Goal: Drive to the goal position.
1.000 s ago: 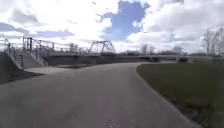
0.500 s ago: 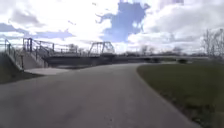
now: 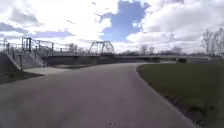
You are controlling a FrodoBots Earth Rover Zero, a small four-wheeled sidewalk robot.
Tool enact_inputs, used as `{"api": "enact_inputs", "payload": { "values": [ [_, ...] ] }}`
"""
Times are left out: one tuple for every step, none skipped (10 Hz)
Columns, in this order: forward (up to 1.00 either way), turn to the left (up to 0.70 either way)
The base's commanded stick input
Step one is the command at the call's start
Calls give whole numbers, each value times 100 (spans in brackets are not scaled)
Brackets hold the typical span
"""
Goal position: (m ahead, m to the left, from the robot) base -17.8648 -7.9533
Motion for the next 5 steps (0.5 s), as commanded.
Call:
{"api": "enact_inputs", "payload": {
  "values": [
    [0,0],
    [0,0],
    [0,19],
    [0,45],
    [0,45]
  ]
}}
